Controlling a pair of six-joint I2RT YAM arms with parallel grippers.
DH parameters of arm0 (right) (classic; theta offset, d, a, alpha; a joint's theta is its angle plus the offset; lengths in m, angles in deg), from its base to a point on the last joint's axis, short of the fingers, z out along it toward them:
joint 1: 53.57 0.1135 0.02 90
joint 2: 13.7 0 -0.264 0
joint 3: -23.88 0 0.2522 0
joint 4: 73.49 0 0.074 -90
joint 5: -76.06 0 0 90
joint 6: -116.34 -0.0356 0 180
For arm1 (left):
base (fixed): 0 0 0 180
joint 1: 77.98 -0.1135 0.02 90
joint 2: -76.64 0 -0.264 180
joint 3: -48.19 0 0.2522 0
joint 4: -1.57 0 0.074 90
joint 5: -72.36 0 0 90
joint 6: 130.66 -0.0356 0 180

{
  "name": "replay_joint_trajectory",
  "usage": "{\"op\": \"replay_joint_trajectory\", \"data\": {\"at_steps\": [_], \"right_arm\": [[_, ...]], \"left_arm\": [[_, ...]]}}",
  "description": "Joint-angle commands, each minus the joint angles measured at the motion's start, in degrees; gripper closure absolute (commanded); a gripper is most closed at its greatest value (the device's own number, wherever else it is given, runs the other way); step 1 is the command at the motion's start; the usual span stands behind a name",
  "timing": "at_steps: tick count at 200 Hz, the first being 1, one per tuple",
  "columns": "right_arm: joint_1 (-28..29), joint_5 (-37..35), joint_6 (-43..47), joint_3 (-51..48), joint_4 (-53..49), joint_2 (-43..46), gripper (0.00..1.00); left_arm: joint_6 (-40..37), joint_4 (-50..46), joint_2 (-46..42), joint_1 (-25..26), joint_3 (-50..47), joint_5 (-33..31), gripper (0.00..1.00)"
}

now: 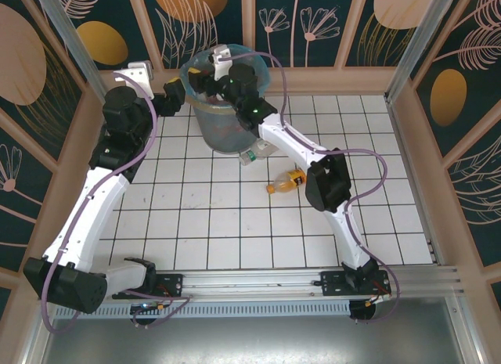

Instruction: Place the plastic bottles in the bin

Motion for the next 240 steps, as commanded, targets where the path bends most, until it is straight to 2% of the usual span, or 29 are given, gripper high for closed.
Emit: {"op": "replay_joint_trajectory", "data": {"at_steps": [1, 50, 73, 86, 113, 123, 129, 156, 172, 188, 209, 240], "right_arm": [[0.3, 0.3, -0.2, -2.7, 4.1, 3.1, 0.24], [0.3, 1.2, -2.2, -5.0, 5.1, 4.1, 0.26], [0.3, 3.4, -4.1, -3.3, 3.6, 4.1, 0.31], [0.3, 4.9, -5.5, -1.5, 2.5, 3.9, 0.41], [0.1, 9.0, -7.8, 1.4, 1.5, 3.0, 0.68], [0.0, 9.8, -8.5, 3.4, -0.9, 2.0, 0.79], [0.0, 10.3, -8.8, 4.6, -3.1, 1.0, 0.83], [-0.1, 10.2, -10.1, 12.2, -15.1, -3.3, 0.86], [-0.3, 10.2, -11.6, 13.3, -19.8, -4.7, 0.87], [-0.9, 11.2, -14.8, 12.4, -21.6, -5.4, 0.87], [-2.8, 16.4, -21.6, 11.6, -21.7, -7.0, 0.89], [-4.3, 21.8, -26.4, 16.1, -22.6, -10.0, 0.91]], "left_arm": [[-0.5, 2.3, -1.4, -0.5, -0.8, -0.7, 0.21], [-0.6, 2.2, -0.9, -0.8, -0.9, -0.5, 0.21], [-0.5, 2.2, -0.7, -0.9, -0.9, -0.2, 0.21], [-0.5, 2.2, -0.6, -0.9, -0.9, -0.2, 0.21], [-0.4, 2.4, -0.6, -1.1, -1.1, 0.1, 0.21], [-0.4, 2.4, -0.6, -1.1, -1.1, 0.1, 0.21], [-0.4, 2.4, -0.5, -1.1, -1.1, 0.0, 0.21], [-0.5, 2.4, -0.5, -1.2, -1.1, 0.2, 0.21], [-0.4, 2.4, -0.5, -1.3, -1.1, 0.4, 0.21], [-0.4, 2.4, -0.4, -1.3, -1.1, 0.5, 0.21], [-0.4, 2.4, -0.3, -1.4, -1.2, 0.4, 0.21], [-0.5, 2.4, -0.2, -1.4, -1.2, 0.3, 0.21]]}}
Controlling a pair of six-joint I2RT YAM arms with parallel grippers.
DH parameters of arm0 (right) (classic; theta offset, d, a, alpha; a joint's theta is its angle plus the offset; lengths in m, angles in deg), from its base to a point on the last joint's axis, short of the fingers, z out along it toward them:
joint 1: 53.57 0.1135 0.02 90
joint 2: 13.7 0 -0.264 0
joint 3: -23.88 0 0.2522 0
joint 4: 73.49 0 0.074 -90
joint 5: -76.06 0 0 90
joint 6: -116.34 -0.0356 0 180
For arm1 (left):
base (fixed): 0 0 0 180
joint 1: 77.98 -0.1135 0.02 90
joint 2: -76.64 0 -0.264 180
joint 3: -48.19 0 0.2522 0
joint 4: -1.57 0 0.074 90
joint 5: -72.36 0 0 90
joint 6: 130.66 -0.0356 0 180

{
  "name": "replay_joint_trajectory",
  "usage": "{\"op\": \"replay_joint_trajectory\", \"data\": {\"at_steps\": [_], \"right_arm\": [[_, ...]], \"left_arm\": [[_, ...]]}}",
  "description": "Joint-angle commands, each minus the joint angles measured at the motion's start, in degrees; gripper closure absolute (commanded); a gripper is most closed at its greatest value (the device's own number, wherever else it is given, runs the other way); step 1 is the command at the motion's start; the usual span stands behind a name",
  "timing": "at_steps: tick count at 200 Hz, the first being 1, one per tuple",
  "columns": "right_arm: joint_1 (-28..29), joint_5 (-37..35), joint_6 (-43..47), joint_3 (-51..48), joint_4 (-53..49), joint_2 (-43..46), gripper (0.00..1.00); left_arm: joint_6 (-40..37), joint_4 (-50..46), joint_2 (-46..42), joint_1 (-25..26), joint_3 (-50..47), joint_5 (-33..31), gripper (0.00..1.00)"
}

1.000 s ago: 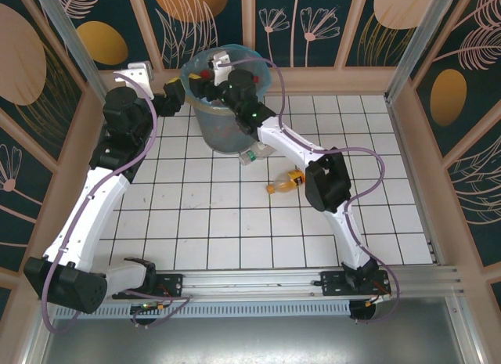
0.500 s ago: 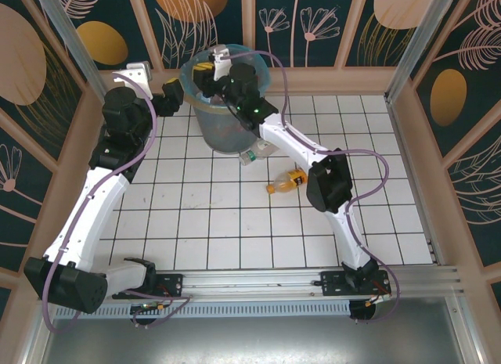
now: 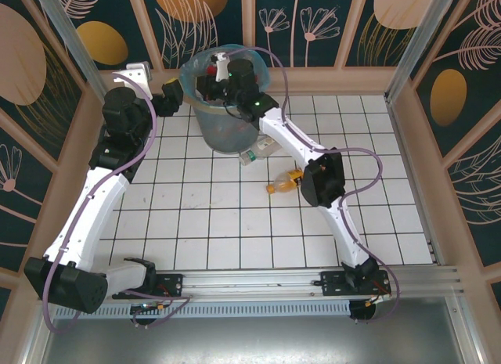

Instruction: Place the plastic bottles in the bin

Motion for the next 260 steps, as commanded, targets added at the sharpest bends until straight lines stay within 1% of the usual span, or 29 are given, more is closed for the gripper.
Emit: {"op": "replay_joint_trajectory", "data": {"at_steps": [1, 27, 47, 72, 85, 104, 120, 136, 152, 166, 180, 206, 223, 234, 247, 260], "right_arm": [[-1.5, 5.6, -6.0, 3.8, -4.3, -3.2, 0.91], [-1.4, 4.7, -5.6, 7.5, -3.8, -3.0, 0.88], [-1.5, 4.6, -6.1, 8.9, -1.5, -2.0, 0.79], [-1.5, 3.8, -6.4, 12.0, 0.0, -0.3, 0.76], [-1.5, 3.1, -6.3, 13.4, 0.2, 1.6, 0.76], [-1.4, 1.7, -5.5, 12.8, -0.3, 5.9, 0.75], [-1.4, 0.6, -3.9, 9.9, -2.3, 10.7, 0.72], [-1.4, 0.0, -1.8, 3.0, -4.6, 16.8, 0.67], [-1.1, -2.2, -0.1, -6.5, -6.7, 24.0, 0.63], [-0.7, -5.3, 0.6, -16.9, -7.2, 31.2, 0.58], [-0.1, -9.6, 0.8, -28.8, -5.6, 39.1, 0.56], [0.1, -18.7, -2.6, -50.5, -2.0, 53.0, 0.53], [0.0, -25.8, -5.6, -60.9, -3.1, 59.9, 0.45], [0.0, -28.9, -7.4, -67.0, -4.7, 63.5, 0.44], [-0.1, -32.0, -9.9, -73.0, -7.0, 67.5, 0.41], [-0.6, -34.0, -12.0, -77.9, -10.2, 71.3, 0.40]], "left_arm": [[-0.5, 2.2, -0.3, -0.5, -0.5, 0.6, 0.21], [-0.5, 2.1, -0.2, -0.6, -0.6, 0.7, 0.21], [-0.6, 2.3, 0.0, -0.6, -0.5, 0.7, 0.21], [-0.6, 2.3, 0.4, -0.7, -0.6, 0.8, 0.21], [-0.4, 2.3, 0.6, -0.7, -0.6, 0.9, 0.21], [-0.3, 2.3, 1.0, -0.8, -0.7, 1.9, 0.22], [-0.1, 2.1, 1.6, -0.7, -0.3, 3.1, 0.22], [0.4, 1.7, 2.3, -0.7, 0.2, 4.9, 0.24], [0.7, 2.0, 2.6, -0.6, 0.2, 7.0, 0.26], [0.7, 2.5, 2.5, 0.1, 0.1, 7.5, 0.29], [-0.8, 2.4, 2.2, 2.0, 0.1, 5.9, 0.30], [-5.2, 1.2, 2.6, 9.4, 0.1, -0.9, 0.30], [-6.7, 0.9, 3.9, 15.7, 0.4, -4.1, 0.31], [-8.0, 0.9, 5.1, 20.4, 0.8, -6.4, 0.30], [-8.4, 1.7, 6.7, 24.7, 0.3, -6.9, 0.30], [-7.8, 4.0, 7.9, 28.0, -1.7, -5.2, 0.30]]}}
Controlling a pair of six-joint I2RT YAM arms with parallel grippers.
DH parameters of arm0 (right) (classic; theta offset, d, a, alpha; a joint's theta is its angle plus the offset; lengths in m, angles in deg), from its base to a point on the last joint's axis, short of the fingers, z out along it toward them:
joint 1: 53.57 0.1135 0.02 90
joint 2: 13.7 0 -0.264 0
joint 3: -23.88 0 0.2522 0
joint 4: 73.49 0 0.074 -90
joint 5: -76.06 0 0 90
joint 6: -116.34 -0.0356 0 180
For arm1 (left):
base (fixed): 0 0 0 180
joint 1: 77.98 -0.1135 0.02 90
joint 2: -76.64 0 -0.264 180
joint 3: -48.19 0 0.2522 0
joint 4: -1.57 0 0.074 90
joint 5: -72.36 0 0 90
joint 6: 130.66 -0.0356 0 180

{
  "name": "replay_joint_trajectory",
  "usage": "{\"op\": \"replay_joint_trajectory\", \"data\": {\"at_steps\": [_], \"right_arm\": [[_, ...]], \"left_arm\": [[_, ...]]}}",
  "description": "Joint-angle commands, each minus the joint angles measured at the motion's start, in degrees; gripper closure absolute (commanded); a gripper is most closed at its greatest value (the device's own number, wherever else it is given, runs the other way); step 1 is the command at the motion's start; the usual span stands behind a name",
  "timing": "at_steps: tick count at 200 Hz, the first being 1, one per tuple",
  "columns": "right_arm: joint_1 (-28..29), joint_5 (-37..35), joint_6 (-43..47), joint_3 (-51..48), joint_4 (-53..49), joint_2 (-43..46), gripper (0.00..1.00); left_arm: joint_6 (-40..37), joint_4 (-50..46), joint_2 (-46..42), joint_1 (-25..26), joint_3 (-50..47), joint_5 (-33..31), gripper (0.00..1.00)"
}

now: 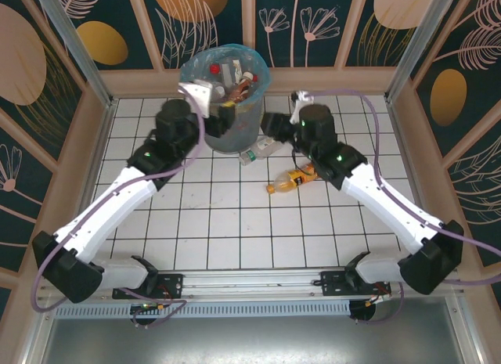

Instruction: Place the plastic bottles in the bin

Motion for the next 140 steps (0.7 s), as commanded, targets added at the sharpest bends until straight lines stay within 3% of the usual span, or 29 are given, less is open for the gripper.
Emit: {"op": "replay_joint_trajectory", "data": {"at_steps": [1, 27, 45, 71, 104, 140], "right_arm": [[-0.6, -9.7, -5.9, -7.4, -5.4, 6.0, 0.40], [-6.2, -6.5, -9.7, -13.5, -14.0, 11.8, 0.37], [-13.9, -2.4, -9.6, -14.8, -21.6, 13.1, 0.36], [-21.7, -4.3, -4.1, -14.7, -28.7, 14.5, 0.35], [-31.9, -2.1, 1.3, -16.7, -29.6, 17.1, 0.35], [-34.5, 1.0, 3.0, -21.0, -27.9, 19.6, 0.35]], "left_arm": [[-1.8, 3.7, 2.6, 5.3, -1.7, -1.3, 0.30], [-2.5, 5.7, 7.5, 10.4, -3.4, 0.6, 0.29], [-3.8, 1.5, 13.7, 13.0, 1.1, 1.5, 0.29], [-4.0, -4.1, 23.2, 13.9, 8.8, 5.9, 0.28], [-5.7, -10.9, 37.4, 14.1, 21.0, 7.1, 0.25], [-6.4, -17.3, 49.2, 14.2, 33.6, 10.8, 0.23]]}}
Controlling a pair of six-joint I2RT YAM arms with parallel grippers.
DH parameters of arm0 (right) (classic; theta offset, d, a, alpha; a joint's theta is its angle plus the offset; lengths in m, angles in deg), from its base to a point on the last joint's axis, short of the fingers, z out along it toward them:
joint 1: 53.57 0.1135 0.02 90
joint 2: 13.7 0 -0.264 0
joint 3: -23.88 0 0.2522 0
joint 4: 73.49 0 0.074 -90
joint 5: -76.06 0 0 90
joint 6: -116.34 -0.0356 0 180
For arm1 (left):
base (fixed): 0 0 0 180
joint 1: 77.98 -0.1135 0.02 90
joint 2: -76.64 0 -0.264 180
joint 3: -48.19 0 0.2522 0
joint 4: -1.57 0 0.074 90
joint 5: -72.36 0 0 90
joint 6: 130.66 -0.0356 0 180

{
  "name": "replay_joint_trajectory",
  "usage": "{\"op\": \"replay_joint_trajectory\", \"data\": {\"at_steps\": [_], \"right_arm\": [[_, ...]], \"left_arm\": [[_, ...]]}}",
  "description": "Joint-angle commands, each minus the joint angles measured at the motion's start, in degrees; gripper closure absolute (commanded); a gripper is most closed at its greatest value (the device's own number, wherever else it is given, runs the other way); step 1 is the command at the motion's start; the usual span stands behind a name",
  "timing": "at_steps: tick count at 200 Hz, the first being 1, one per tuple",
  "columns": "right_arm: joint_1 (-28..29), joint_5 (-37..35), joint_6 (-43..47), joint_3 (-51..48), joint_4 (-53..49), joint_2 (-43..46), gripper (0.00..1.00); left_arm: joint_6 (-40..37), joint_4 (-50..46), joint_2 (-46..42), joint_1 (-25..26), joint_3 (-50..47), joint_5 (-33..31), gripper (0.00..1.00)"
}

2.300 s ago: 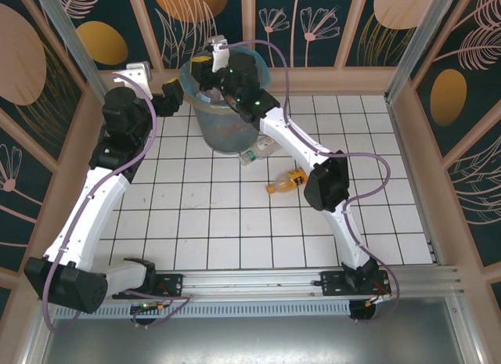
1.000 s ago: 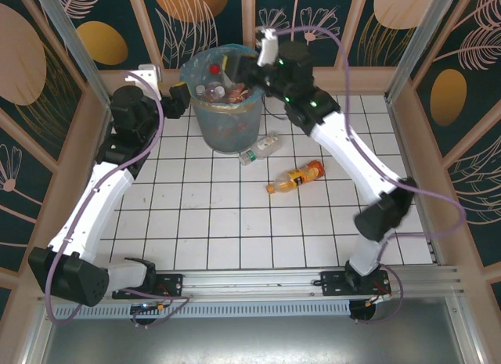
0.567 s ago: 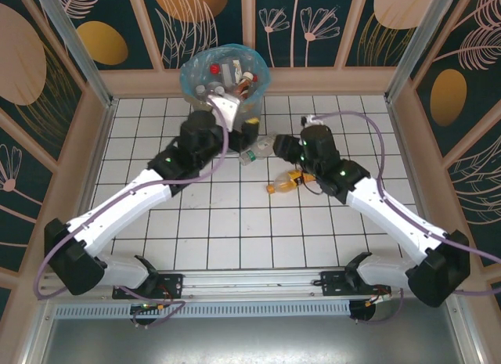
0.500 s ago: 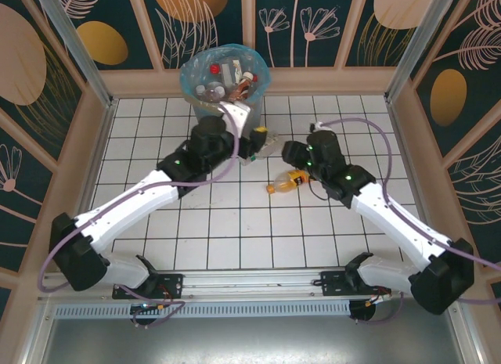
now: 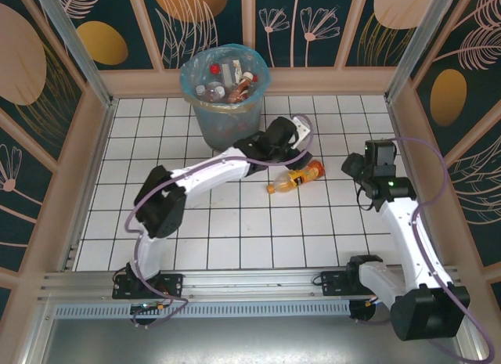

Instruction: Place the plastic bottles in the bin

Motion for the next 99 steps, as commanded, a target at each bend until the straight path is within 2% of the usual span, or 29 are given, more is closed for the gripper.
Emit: {"op": "replay_joint_trajectory", "data": {"at_steps": [1, 28, 64, 99], "right_arm": [[-0.8, 2.5, 3.0, -2.6, -1.3, 1.5, 0.35], [-1.4, 2.7, 4.0, -3.5, -1.5, 2.2, 0.35], [-1.9, 4.0, 4.6, -3.7, -0.9, 3.3, 0.35], [-2.0, 4.4, 4.8, -4.0, -0.5, 3.1, 0.35]], "left_arm": [[-1.7, -7.5, 6.2, 0.1, 7.8, 4.1, 0.23], [-2.0, -14.0, 13.9, 0.4, 16.2, 6.4, 0.24], [-2.4, -16.8, 18.1, 0.7, 18.4, 8.8, 0.23], [-3.1, -19.1, 21.7, 0.8, 20.4, 8.1, 0.23]]}}
